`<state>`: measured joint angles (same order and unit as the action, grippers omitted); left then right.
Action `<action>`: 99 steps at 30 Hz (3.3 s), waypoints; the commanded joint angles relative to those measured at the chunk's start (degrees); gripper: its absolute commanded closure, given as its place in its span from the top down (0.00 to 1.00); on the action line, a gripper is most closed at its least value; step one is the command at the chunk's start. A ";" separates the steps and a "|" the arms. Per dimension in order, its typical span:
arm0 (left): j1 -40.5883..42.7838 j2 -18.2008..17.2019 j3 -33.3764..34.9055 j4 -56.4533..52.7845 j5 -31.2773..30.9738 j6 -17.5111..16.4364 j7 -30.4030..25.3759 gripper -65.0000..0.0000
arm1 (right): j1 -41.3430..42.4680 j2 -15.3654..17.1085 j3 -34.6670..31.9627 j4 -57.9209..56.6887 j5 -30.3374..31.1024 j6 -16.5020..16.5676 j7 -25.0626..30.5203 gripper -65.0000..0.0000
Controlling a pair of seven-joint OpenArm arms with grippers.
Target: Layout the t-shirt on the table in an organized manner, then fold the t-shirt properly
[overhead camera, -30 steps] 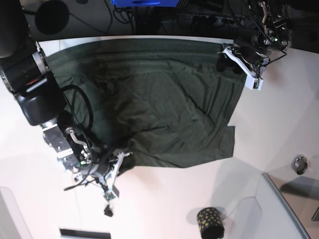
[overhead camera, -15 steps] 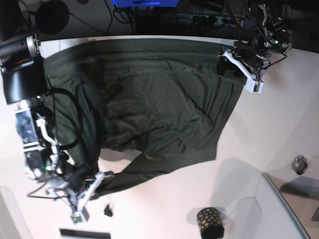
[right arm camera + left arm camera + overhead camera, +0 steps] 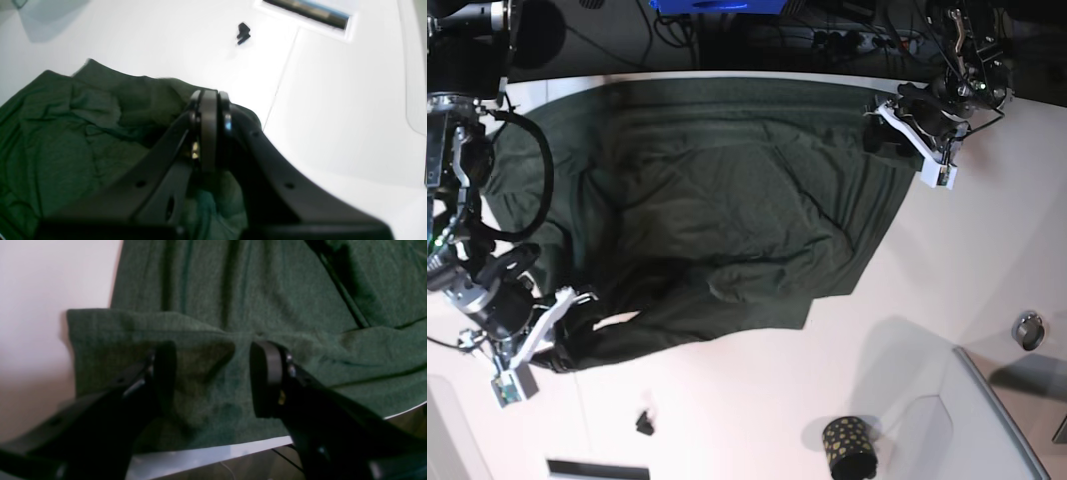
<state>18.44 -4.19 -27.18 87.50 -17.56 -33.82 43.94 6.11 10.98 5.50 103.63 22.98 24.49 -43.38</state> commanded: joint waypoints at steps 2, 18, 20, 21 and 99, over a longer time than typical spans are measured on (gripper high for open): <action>-0.02 -0.78 -0.12 0.89 -0.68 -0.07 -0.91 0.50 | 1.41 0.23 2.46 1.38 3.70 1.14 1.57 0.00; 0.07 -0.87 -3.46 0.80 -0.68 -0.07 -0.91 0.50 | -19.87 0.23 11.43 -5.57 20.49 13.18 -9.94 0.02; 0.07 -0.87 -3.46 0.89 -0.68 -0.07 -0.91 0.50 | -20.39 0.58 9.93 -8.65 17.68 13.18 -9.94 0.13; -0.02 -0.87 -3.55 0.89 -0.68 -0.07 -0.91 0.50 | -20.57 0.58 9.40 -9.17 15.92 13.18 -9.94 0.21; 0.68 -0.96 -3.72 1.24 -0.68 -0.15 -0.91 0.50 | 30.59 -8.04 -18.29 -72.29 -12.21 0.61 18.80 0.60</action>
<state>19.20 -4.67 -30.72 87.74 -17.56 -33.82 43.92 34.94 2.76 -12.97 30.46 10.39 24.99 -25.15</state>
